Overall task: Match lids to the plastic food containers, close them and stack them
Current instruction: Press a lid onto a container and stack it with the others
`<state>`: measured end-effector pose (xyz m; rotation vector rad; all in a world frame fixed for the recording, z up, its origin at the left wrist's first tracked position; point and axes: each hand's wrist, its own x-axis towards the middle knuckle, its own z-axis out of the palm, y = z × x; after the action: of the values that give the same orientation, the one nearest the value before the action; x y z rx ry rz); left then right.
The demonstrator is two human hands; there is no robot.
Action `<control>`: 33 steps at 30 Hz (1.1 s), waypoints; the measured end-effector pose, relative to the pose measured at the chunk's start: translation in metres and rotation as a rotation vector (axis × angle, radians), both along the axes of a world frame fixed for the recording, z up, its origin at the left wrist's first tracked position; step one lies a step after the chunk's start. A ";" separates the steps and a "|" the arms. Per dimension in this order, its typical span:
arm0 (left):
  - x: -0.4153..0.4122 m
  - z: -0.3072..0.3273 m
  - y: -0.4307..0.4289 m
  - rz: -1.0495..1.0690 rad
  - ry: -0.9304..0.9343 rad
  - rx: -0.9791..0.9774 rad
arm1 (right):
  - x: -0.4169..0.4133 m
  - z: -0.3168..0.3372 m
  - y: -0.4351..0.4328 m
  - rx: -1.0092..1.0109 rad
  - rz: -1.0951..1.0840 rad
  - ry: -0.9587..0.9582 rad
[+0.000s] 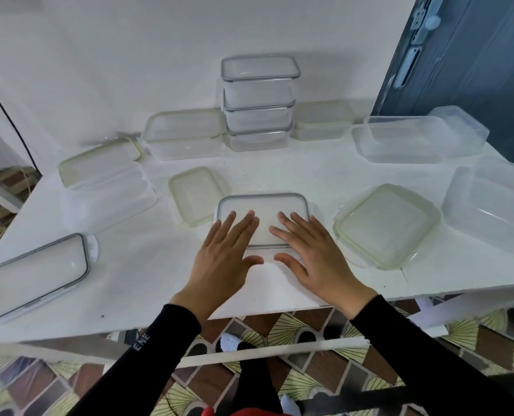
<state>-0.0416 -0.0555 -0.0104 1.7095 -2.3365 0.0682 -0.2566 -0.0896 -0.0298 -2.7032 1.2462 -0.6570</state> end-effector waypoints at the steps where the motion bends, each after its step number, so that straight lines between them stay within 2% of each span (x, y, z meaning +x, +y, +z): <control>1: 0.001 -0.004 0.001 -0.007 -0.003 -0.033 | 0.001 -0.002 0.000 -0.035 -0.007 0.001; 7: 0.003 -0.016 -0.001 -0.013 0.000 -0.137 | 0.004 -0.010 -0.001 -0.127 -0.022 -0.026; 14: 0.004 -0.016 -0.004 -0.028 -0.001 -0.118 | 0.000 0.012 -0.009 -0.068 -0.008 -0.137; 19: 0.005 -0.016 -0.004 -0.025 -0.001 -0.086 | 0.002 0.048 -0.057 0.124 0.055 -0.267; 23: 0.009 -0.008 -0.003 -0.056 0.000 0.012 | -0.001 0.032 -0.077 0.342 0.071 -0.269; 27: 0.012 0.013 -0.016 -0.084 0.091 0.089 | -0.012 0.023 -0.054 0.246 -0.020 -0.333; 33: 0.004 0.021 -0.038 -0.022 0.107 0.156 | -0.019 0.017 0.011 0.120 -0.173 -0.125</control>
<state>-0.0372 -0.0936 0.0108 1.7109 -2.3355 -0.2100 -0.2758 -0.0783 -0.0125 -2.4379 1.4481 -0.7324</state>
